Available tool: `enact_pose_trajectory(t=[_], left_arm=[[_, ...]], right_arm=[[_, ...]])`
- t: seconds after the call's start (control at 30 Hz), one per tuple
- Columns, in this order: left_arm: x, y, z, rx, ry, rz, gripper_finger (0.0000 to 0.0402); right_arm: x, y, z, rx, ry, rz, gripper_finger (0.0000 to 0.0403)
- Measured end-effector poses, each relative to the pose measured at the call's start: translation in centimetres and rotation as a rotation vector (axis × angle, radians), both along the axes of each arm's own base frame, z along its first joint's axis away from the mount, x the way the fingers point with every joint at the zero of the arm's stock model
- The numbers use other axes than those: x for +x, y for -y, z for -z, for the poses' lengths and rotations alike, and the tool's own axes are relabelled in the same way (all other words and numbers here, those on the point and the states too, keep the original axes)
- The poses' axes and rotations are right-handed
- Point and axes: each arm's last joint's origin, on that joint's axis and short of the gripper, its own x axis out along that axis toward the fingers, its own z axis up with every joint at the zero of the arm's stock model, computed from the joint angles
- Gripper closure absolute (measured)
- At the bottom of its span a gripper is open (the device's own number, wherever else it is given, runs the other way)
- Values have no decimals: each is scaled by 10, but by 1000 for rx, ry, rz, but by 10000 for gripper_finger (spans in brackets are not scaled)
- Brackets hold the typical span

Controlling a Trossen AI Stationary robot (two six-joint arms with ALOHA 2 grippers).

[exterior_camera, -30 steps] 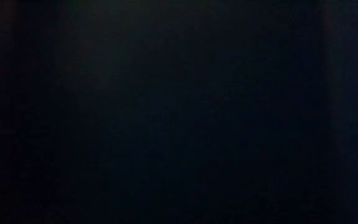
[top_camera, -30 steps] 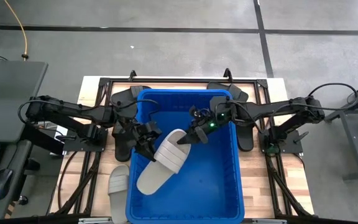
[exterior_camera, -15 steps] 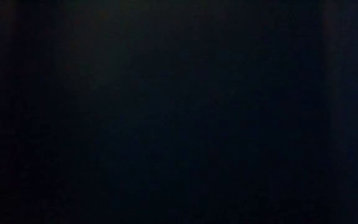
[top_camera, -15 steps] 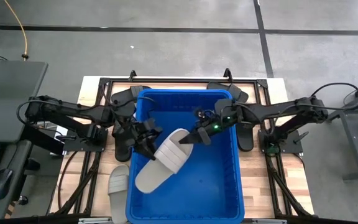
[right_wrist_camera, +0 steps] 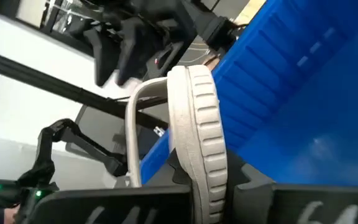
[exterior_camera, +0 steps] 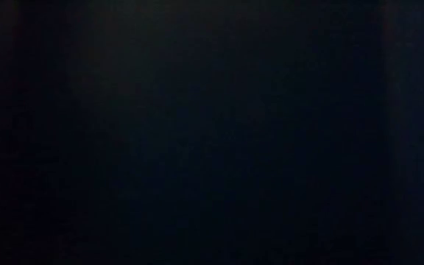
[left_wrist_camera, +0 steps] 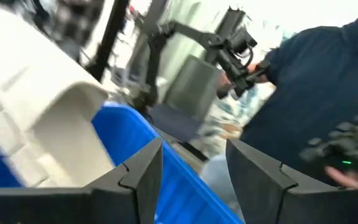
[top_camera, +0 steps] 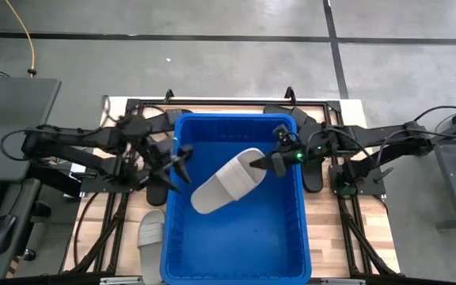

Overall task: Pick and place slides into bin
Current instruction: Put the right gray slipper into the blue bin

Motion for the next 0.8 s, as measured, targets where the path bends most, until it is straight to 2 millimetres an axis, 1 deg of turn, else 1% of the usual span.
enact_pose_trajectory(t=[0.13, 0.27, 0.4, 0.47, 0.57, 0.67, 0.8], left_arm=[[-19, -12, -11, 21, 51, -114, 234], [-40, -20, -21, 38, 107, -222, 234], [-63, -26, -21, 90, 87, -392, 234], [-71, -28, -22, 104, 82, -475, 234], [-80, -29, -23, 120, 90, -542, 234], [-88, -29, -21, 166, 74, -593, 234], [-95, -30, -15, 208, 12, -682, 234]], right_arm=[[-1, 2, 2, -33, -15, 68, 402], [-3, 9, 8, -54, -86, 201, 402], [-4, 14, 10, -74, -96, 298, 403], [-4, 14, 9, -74, -86, 360, 403], [-3, 12, 10, -102, -75, 466, 403], [4, 13, 17, -91, -87, 537, 403], [24, 15, 35, -73, -139, 611, 403]])
